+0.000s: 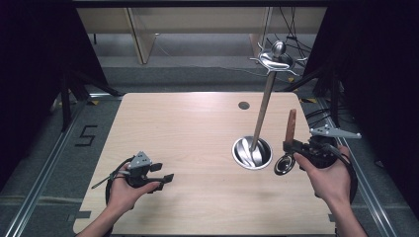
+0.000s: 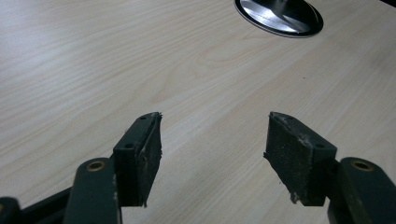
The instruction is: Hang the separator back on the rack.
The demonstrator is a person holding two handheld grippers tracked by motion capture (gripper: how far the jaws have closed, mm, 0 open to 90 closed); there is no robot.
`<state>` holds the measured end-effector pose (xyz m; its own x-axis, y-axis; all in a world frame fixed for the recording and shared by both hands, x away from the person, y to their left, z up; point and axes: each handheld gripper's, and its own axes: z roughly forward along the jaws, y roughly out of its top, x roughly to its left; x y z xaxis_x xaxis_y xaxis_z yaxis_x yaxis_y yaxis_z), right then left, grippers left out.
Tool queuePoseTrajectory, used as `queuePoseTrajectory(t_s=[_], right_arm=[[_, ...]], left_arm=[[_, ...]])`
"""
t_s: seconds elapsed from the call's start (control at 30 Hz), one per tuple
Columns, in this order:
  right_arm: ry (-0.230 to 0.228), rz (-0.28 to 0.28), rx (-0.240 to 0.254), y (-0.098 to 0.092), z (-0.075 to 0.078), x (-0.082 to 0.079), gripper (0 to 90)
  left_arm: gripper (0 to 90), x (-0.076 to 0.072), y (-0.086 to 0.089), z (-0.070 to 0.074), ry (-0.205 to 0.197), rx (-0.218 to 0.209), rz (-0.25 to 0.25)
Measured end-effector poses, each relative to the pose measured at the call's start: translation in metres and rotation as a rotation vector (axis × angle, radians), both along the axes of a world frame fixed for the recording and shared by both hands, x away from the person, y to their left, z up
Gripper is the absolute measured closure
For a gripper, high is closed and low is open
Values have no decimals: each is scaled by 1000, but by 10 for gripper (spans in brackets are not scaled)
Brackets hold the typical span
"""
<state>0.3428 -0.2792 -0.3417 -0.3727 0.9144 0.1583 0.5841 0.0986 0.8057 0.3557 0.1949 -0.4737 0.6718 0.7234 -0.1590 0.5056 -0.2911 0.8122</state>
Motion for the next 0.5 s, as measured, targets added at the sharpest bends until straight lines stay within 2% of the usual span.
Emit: queuePoseTrajectory(t_s=[0.07, 0.1, 0.17, 0.23, 0.27, 0.3, 0.33, 0.37, 0.4, 0.47, 0.5], right_arm=[[9, -16, 19, 1, 2, -1, 693], [-13, -4, 4, 0, 3, 1, 692], [-14, -17, 14, 1, 6, 0, 693], [-29, -2, 4, -2, 8, 2, 693], [-28, -6, 31, -1, 9, 1, 693], [-40, -6, 20, -2, 10, 2, 693], [-30, -29, 31, 0, 12, 1, 693], [-47, -24, 34, -1, 13, 1, 693], [-47, -41, 38, -2, 16, 1, 693], [-75, -22, 23, -5, 18, 4, 693], [-65, -32, 33, -6, 21, 3, 693]], left_arm=[[354, 0, 0, 0, -1, -3, 0], [354, -1, 0, 0, -1, -2, 1], [353, 0, -1, 0, 0, -2, 1], [354, 0, 0, 0, 6, 0, -3], [354, 0, 0, 0, 4, 7, -5], [354, 0, 0, 0, 5, 6, -5], [354, 0, 0, 0, 1, 5, 0], [354, 0, 0, -1, 0, -3, 5], [354, 1, 1, 0, 0, 3, 2], [354, 1, 1, 0, -1, 4, 2], [354, 0, 1, 0, -2, -4, 6]])
